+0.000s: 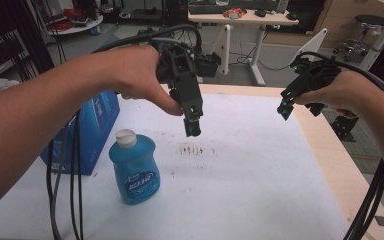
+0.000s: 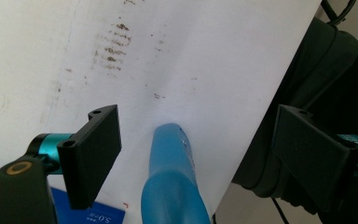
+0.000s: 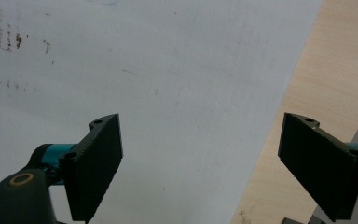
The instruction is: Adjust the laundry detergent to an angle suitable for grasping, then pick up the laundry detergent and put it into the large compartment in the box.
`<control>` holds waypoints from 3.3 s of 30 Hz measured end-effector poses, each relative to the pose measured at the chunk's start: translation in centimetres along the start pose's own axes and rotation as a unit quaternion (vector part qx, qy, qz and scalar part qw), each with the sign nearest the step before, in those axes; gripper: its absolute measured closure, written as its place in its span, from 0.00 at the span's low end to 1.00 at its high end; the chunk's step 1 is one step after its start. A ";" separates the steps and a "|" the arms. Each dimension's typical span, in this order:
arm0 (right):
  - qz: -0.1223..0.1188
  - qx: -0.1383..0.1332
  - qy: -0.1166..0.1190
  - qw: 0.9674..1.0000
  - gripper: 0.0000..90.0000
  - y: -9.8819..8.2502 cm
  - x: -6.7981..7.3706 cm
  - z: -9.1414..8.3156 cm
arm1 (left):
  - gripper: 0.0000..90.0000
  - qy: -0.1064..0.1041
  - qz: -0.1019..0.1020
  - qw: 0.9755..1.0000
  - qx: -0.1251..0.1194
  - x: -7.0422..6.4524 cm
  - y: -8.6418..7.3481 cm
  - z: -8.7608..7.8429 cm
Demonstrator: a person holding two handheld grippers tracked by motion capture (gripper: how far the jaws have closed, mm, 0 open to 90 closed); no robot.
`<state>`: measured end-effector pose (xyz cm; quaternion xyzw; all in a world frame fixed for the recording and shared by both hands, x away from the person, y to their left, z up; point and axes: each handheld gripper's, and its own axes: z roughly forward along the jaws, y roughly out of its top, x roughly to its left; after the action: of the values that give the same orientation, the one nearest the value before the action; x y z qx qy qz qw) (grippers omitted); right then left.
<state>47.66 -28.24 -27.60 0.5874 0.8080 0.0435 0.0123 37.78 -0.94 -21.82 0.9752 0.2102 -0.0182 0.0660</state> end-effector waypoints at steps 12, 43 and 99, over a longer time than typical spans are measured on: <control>0.005 -0.004 -0.001 1.000 0.14 -0.4 -0.3 0.5 | 0.18 0.001 0.004 1.000 -0.003 0.0 0.0 0.0; -0.002 -0.018 0.001 1.000 0.14 -2.0 -0.6 -0.5 | 0.18 -0.003 0.006 1.000 -0.009 0.6 -1.4 -0.9; -0.010 -0.015 -0.002 1.000 0.14 -1.8 0.2 0.5 | 0.18 -0.003 -0.047 0.998 -0.030 1.1 -11.1 5.0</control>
<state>45.96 -28.57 -28.26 0.5794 0.8129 0.0539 0.0234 34.13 8.82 -28.14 0.9619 0.2557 -0.0177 0.0951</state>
